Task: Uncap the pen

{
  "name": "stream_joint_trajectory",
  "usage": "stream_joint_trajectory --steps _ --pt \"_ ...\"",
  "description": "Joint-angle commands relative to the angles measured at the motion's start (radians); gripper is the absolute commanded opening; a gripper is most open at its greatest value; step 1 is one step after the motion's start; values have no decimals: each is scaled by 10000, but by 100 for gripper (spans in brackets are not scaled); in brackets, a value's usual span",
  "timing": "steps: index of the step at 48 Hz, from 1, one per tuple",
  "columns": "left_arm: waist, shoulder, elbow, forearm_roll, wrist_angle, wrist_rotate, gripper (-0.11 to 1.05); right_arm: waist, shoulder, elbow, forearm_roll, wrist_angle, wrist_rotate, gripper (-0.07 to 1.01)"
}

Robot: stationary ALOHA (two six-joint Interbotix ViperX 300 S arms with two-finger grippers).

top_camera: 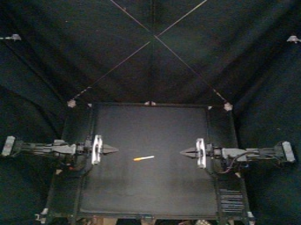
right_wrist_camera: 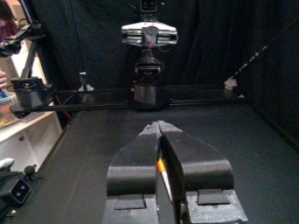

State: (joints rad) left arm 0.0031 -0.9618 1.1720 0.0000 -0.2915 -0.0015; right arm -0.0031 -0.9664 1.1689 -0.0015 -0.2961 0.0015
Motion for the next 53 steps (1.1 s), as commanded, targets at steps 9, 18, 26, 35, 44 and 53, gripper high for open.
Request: stream_joint_trajectory --steps 9,18,26,35,44,53 --pt "-15 1335 353 -92 -184 0 -2 -675 2485 -138 46 -307 77 3" --pt "-77 2485 537 -337 -184 0 11 -859 5844 -1335 -31 -552 -31 12" --pt "-107 3390 644 -506 -184 0 32 -936 8299 -2592 -169 -552 -77 43" --pt "-107 3988 644 -936 -169 0 57 -1227 10094 -3697 -184 -522 -107 78" --pt "-92 4157 583 -1273 -138 15 82 -1411 11075 -4403 -199 -291 -61 80" --pt "-92 4172 476 -1273 -138 46 88 -1289 11674 -4755 -184 -230 0 75"
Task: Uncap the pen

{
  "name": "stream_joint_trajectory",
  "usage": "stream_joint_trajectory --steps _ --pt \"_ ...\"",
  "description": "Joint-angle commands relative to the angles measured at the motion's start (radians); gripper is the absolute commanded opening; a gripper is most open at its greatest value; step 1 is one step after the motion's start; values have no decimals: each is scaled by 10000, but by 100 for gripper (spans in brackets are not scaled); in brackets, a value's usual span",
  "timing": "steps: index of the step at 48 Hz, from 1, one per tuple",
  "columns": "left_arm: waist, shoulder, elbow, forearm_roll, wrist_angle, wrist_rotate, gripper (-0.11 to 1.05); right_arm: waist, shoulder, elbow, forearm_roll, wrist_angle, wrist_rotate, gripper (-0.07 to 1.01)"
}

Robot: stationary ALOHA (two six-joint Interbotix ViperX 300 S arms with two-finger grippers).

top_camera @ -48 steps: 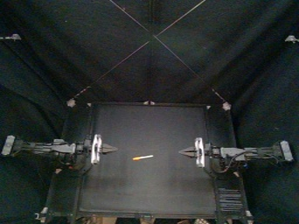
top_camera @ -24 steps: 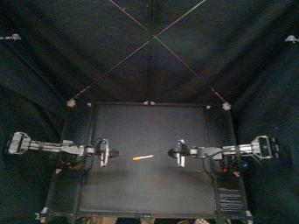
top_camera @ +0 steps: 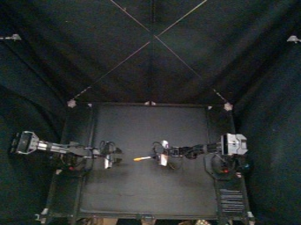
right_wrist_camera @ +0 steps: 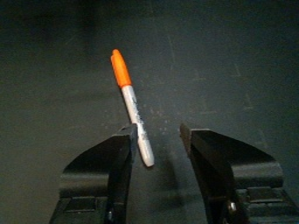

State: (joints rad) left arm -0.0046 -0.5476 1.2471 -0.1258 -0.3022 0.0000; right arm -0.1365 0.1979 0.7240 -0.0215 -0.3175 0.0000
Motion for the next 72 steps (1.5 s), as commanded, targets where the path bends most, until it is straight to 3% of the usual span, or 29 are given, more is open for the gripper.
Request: stream_joint_trajectory --steps 1,20,25,30,35,43,48,54,72 --pt "-15 31 -291 -15 -15 31 88 77 92 -353 15 15 31 74" --pt "92 31 -291 -15 -15 31 88 138 890 -537 199 368 107 70" --pt "261 169 -399 -15 -31 15 88 138 905 -506 199 383 107 60" --pt "399 690 -844 -15 77 61 89 138 660 -460 199 445 107 49" --pt "506 1488 -1503 153 491 92 89 169 230 -445 245 506 107 45" --pt "828 2546 -2439 598 1856 77 89 199 -629 -430 199 583 92 45" --pt "966 3037 -2823 629 2301 77 89 307 -1028 -430 138 614 77 45" --pt "1104 3405 -3007 629 2301 92 89 445 -1197 -430 107 598 77 45" --pt "1120 4096 -3513 644 2255 92 86 568 -1197 -445 107 614 77 45"
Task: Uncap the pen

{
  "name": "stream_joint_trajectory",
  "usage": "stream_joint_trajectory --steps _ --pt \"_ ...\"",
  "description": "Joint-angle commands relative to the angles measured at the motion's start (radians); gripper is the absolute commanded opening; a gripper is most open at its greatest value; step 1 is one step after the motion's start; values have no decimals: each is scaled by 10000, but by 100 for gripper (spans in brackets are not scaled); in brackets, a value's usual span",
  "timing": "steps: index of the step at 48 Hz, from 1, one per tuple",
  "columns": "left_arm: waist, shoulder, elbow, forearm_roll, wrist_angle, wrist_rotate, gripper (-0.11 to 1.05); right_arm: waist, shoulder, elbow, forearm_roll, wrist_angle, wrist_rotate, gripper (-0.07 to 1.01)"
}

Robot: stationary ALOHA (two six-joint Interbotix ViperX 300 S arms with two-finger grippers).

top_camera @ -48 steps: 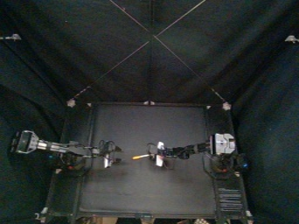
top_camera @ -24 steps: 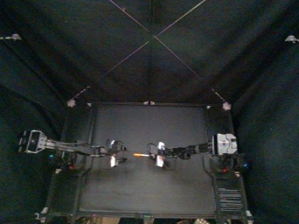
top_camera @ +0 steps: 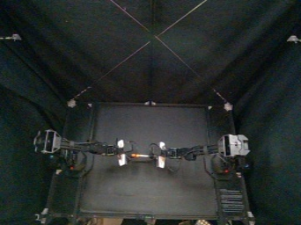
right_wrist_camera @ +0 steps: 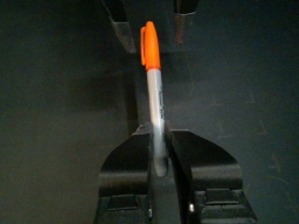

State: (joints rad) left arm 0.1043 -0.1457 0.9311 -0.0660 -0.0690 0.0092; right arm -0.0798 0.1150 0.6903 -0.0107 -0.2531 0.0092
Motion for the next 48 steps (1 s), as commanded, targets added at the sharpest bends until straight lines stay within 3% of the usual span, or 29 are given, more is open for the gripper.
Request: stream_joint_trajectory --steps 1,8,16,22,34,43,48 --pt "31 138 -368 46 -61 0 86 0 -383 -123 -15 -46 -15 45" --pt "15 414 -491 153 -61 0 82 0 -383 -123 -15 -46 -15 45" --pt "31 445 -552 414 -61 0 57 0 -383 -92 15 -46 -15 45" --pt "107 414 -476 430 -31 0 41 0 -383 15 61 -46 -15 45" --pt "245 -199 169 552 -31 0 40 -46 -813 966 399 -368 0 45" --pt "245 -874 706 537 -77 0 40 -77 -1626 2209 721 -1549 0 45" --pt "261 -1227 905 537 -123 0 40 -92 -1887 2623 905 -1917 0 45"
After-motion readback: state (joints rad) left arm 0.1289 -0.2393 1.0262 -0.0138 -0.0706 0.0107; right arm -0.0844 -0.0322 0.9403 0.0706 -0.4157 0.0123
